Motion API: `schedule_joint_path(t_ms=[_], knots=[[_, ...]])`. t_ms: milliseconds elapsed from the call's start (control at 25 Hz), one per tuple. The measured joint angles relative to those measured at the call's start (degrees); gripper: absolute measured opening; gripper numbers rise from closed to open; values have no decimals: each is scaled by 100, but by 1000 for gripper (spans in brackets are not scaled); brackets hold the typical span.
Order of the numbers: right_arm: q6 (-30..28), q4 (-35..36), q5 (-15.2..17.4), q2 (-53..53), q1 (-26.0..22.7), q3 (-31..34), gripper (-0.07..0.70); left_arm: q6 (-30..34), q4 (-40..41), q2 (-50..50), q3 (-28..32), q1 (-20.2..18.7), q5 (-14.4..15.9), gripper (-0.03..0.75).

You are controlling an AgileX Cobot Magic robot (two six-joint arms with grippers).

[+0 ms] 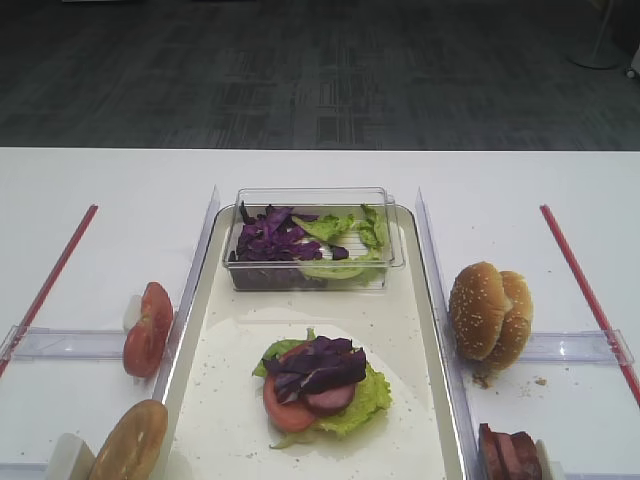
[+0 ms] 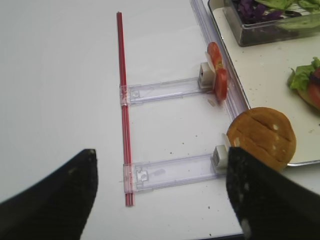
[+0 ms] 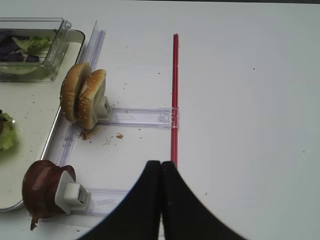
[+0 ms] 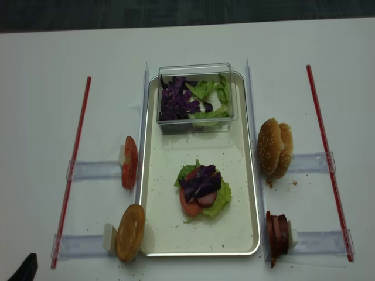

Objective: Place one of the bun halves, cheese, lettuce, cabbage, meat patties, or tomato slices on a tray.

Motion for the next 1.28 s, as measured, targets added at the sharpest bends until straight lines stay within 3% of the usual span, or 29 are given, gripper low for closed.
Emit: schedule_joint_path(t_ms=[1280], knots=[[23, 0, 0, 0, 0, 0, 364, -40, 0, 0, 0, -10, -15, 493]])
